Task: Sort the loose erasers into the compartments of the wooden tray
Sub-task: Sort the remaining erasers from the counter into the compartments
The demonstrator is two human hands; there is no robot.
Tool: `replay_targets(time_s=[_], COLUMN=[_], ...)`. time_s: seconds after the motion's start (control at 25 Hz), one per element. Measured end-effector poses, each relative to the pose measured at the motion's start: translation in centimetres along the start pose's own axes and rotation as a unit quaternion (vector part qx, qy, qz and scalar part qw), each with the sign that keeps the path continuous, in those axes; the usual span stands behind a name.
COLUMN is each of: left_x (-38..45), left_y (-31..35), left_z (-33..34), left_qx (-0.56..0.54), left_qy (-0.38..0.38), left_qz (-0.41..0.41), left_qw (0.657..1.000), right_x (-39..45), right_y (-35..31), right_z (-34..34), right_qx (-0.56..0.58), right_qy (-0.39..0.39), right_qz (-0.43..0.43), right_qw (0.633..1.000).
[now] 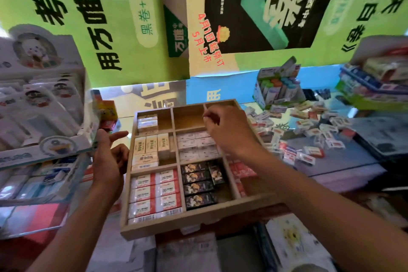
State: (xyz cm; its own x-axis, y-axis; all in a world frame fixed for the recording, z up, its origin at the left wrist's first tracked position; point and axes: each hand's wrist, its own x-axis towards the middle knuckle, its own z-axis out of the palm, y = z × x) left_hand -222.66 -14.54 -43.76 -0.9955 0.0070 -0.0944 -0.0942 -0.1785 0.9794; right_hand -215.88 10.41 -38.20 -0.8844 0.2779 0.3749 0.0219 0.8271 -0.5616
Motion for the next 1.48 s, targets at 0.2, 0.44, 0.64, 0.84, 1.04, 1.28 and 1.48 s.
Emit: replay_targets(time_s=[0.2, 0.44, 0.64, 0.84, 1.04, 1.28, 1.48], left_x=[-2.2, -6.2, -8.4, -7.3, -5.7, -3.7, -3.7], left_y=[2.6, 5.2, 1.3, -2.8, -4.5, -5.0, -4.7], left_z=[2.5, 12.1, 25.4, 35.4, 38.9, 39.2, 40.4], left_qx=[0.259, 0.450, 0.512, 0.677, 0.775, 0.745, 0.640], left_qy=[0.089, -0.036, -0.190, -0.197, -0.206, -0.214, -0.263], left_qz=[0.149, 0.248, 0.302, 0.353, 0.250, 0.310, 0.320], left_qw=[0.950, 0.857, 0.781, 0.615, 0.543, 0.552, 0.647], right_x=[-4.2, -6.5, -7.2, -6.9, -7.0, -6.8, -7.0], right_y=[6.6, 16.5, 25.2, 28.1, 29.0, 28.9, 28.8], right_z=[-6.6, -11.7, -14.8, -14.8, -14.8, -14.9, -15.0], right_qx=[0.042, 0.064, -0.156, -0.156, -0.124, -0.123, -0.117], right_qy=[0.035, 0.109, 0.157, 0.115, 0.172, 0.130, 0.116], right_qz=[0.062, 0.139, 0.158, 0.146, 0.153, 0.188, 0.202], right_qw=[0.997, 0.982, 0.962, 0.970, 0.965, 0.966, 0.965])
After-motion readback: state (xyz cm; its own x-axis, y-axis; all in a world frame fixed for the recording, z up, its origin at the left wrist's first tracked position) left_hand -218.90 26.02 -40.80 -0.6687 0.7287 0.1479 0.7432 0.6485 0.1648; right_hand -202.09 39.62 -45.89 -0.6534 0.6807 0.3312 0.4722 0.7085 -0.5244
